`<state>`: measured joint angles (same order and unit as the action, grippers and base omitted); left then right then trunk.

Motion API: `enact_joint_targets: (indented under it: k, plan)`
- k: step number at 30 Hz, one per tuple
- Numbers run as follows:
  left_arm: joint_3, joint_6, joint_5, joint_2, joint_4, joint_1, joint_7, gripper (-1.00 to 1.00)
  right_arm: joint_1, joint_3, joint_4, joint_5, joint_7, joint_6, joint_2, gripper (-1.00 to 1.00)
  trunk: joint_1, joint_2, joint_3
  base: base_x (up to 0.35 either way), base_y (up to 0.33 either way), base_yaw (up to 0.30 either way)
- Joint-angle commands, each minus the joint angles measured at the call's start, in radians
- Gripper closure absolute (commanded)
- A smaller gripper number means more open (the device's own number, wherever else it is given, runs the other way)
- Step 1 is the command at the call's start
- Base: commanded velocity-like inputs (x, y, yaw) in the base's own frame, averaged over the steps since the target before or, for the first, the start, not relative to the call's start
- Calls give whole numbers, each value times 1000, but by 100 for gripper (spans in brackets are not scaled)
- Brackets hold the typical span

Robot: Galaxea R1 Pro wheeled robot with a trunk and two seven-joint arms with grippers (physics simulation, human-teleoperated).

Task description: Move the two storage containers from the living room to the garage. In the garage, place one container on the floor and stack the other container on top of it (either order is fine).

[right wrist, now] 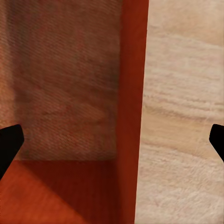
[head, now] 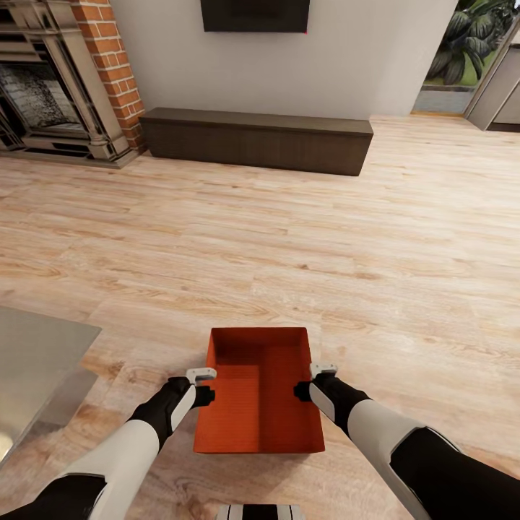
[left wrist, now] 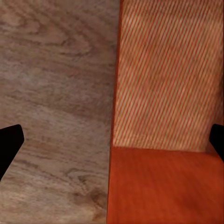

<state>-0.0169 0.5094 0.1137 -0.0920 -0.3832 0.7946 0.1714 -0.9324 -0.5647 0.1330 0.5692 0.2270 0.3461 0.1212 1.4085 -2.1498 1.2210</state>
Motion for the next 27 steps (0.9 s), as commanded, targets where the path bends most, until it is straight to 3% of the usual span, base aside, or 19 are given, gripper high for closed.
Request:
enact_joint_targets:
  k: [1,21,27]
  plan:
    - [-2,4,11,0,-2,0,8,-100,0,-9,2,9,6,5,0,-100,0,0,1,0,0,0]
    - [-6,8,11,-3,-5,0,9,-100,0,-9,2,9,6,5,0,-100,0,0,1,0,0,0]
    - [-5,13,11,-3,-4,0,8,-100,0,-9,2,9,6,5,0,-100,23,-42,19,0,0,0]
